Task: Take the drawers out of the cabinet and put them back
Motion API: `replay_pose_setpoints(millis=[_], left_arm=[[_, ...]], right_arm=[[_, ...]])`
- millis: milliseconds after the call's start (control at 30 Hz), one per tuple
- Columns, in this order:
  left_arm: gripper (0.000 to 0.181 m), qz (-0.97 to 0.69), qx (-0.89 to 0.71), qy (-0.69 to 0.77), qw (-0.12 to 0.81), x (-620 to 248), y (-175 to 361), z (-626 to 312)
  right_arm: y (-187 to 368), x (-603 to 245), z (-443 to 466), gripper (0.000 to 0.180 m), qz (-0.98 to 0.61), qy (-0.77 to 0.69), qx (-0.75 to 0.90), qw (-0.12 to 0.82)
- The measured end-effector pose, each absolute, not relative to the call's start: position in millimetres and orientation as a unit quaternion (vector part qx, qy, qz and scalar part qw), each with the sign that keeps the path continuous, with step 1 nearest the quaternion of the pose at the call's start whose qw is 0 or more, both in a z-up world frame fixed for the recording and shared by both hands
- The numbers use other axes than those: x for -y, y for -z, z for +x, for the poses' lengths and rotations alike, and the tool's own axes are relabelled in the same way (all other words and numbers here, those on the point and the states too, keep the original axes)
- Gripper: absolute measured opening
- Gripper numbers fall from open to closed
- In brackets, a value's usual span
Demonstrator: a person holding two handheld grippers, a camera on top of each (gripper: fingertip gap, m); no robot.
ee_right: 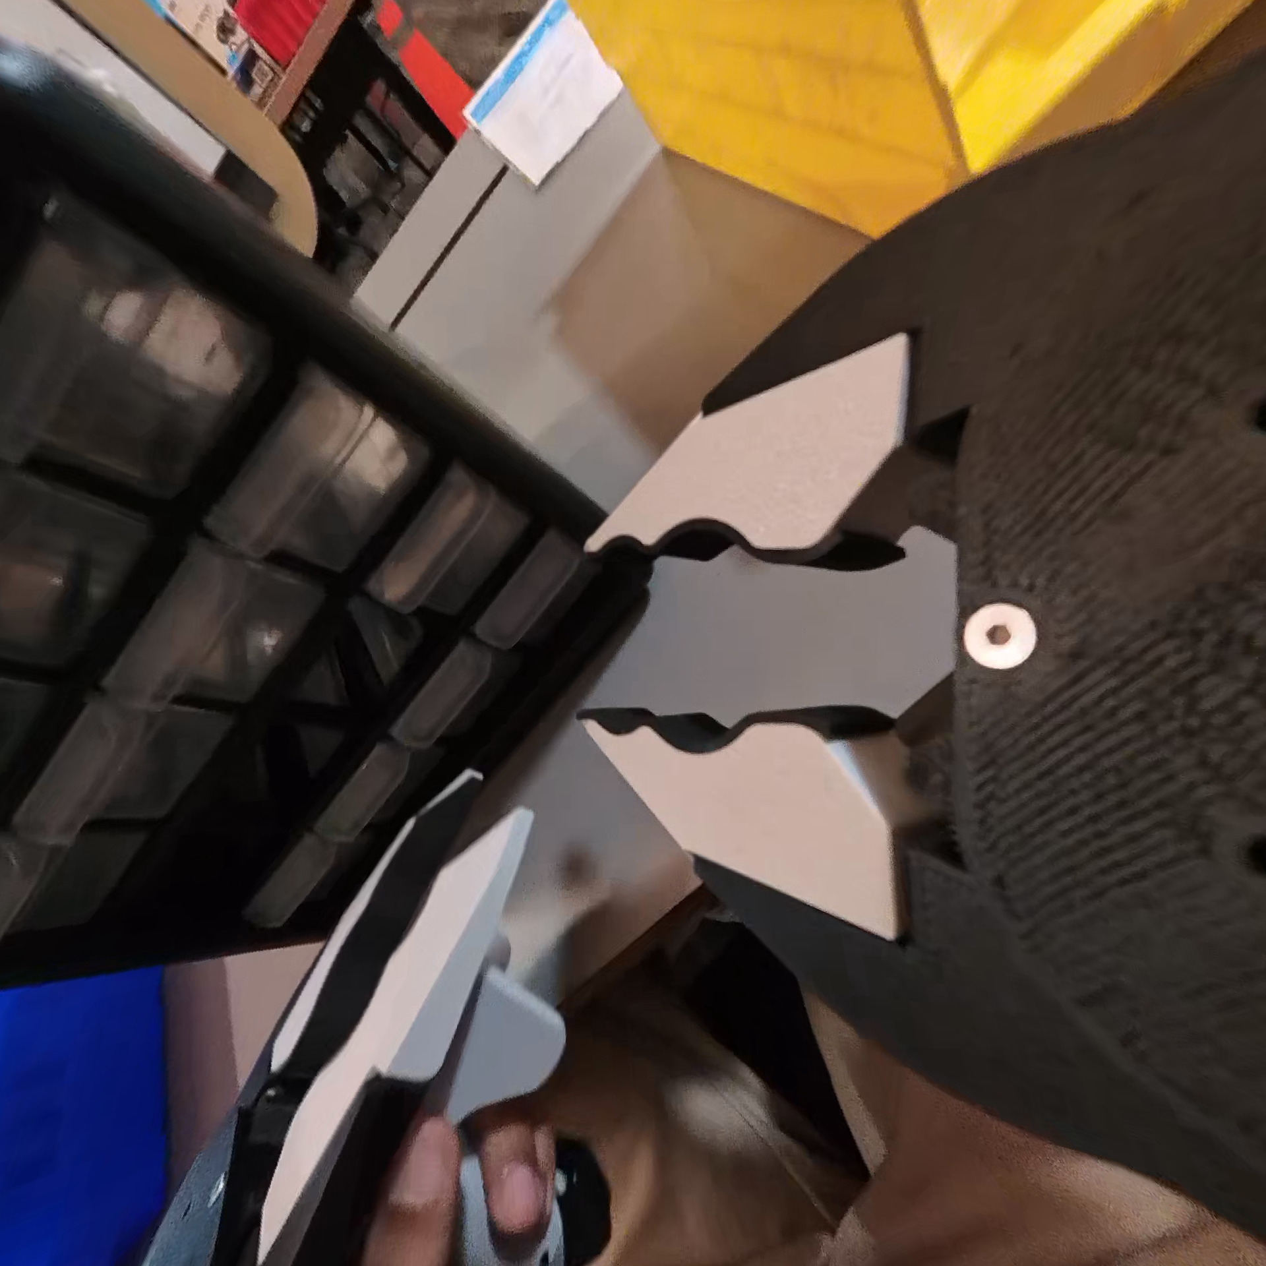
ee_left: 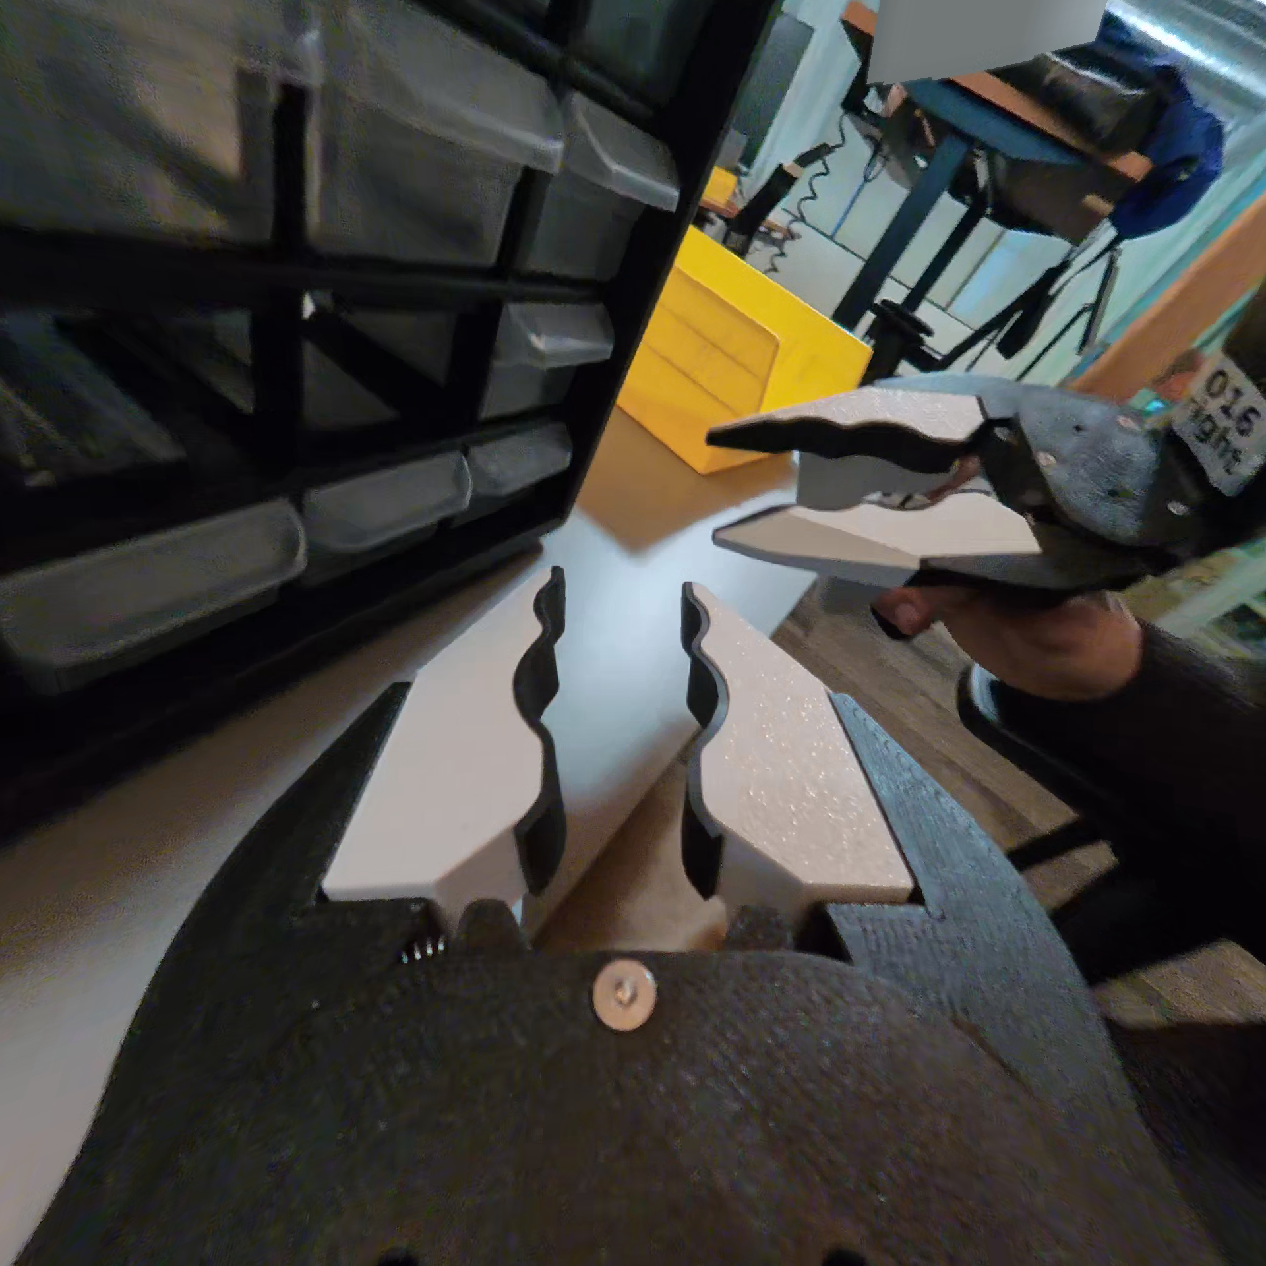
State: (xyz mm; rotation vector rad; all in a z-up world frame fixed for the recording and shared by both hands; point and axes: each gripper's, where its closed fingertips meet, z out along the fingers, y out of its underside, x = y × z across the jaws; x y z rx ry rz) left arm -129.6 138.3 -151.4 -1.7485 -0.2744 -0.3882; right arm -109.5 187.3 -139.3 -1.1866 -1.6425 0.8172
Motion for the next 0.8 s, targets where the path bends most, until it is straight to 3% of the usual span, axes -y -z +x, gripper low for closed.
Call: replay_pose_setpoints(millis=[300, 467, 800], left_arm=[[0.035, -0.689, 0.175, 0.181, 0.68, -194, 136, -134], [0.034, -0.643, 0.235, 0.244, 0.687, -207, 128, -143], [0.0, -0.565, 0.308, 0.354, 0.678, -207, 124, -158]], right_arm=[[158, -222, -83, 0.044, -0.562, -0.325, 0.643, 0.407], [161, -201, -82, 0.045, -0.555, -0.352, 0.655, 0.373], [173, -185, -86, 0.037, -0.537, -0.332, 0.687, 0.36]])
